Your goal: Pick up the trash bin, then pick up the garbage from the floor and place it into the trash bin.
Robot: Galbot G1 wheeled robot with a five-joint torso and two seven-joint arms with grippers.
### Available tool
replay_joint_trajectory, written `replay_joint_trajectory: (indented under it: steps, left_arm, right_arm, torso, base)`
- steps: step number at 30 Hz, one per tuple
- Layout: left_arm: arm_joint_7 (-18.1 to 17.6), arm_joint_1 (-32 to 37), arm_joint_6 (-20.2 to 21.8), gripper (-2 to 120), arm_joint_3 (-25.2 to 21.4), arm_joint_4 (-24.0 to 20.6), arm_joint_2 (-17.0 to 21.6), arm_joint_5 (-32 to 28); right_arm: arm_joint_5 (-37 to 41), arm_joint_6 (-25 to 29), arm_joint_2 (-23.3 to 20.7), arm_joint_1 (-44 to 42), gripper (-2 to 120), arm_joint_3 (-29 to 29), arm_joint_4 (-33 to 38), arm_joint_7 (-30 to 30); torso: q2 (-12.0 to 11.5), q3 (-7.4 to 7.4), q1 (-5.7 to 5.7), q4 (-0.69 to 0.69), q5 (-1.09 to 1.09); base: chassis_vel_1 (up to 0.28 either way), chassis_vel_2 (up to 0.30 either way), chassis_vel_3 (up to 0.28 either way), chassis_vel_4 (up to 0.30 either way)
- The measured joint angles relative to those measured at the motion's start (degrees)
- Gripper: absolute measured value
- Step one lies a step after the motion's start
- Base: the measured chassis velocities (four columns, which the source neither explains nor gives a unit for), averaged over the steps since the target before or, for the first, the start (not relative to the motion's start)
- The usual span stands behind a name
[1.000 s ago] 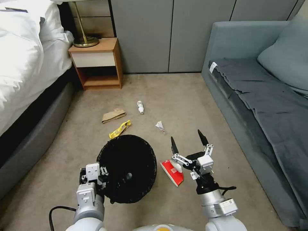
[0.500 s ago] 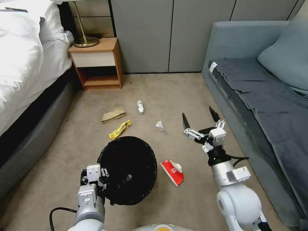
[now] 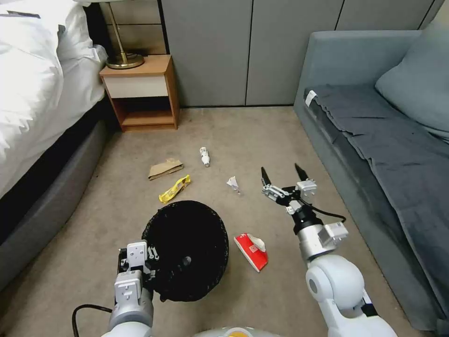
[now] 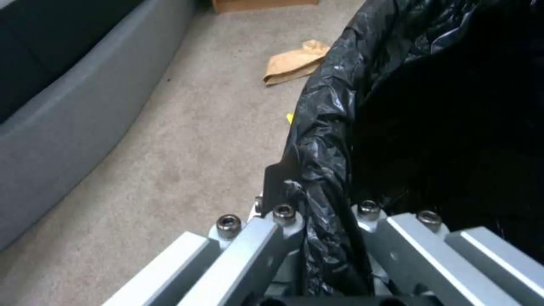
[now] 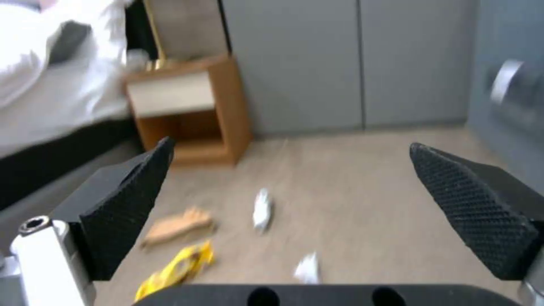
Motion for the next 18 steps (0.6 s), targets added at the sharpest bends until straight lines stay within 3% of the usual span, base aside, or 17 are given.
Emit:
replay_joint_trajectory:
  steps: [7, 18]
  left_arm:
    - [0.0, 0.1, -0.1, 1, -0.6, -0.1, 0.1, 0.0]
    - [0.2, 0.1, -0.1, 1, -1.3, 0.3, 0.6, -0.1]
  right_arm:
    - [1.1, -2.7, -3.5, 3.5, 100, -4.6, -8.1, -0.5]
    - [-4.9, -2.9, -5.5, 9.0, 100, -11.7, -25.4, -7.5]
  torso:
    - [0.0, 0.00, 0.00, -0.01, 0.01]
    - [0.0, 0.00, 0.00, 0.00, 0.00]
  base:
    - [0.000, 0.000, 0.000, 0.000]
    - [0.000, 0.000, 0.000, 0.000]
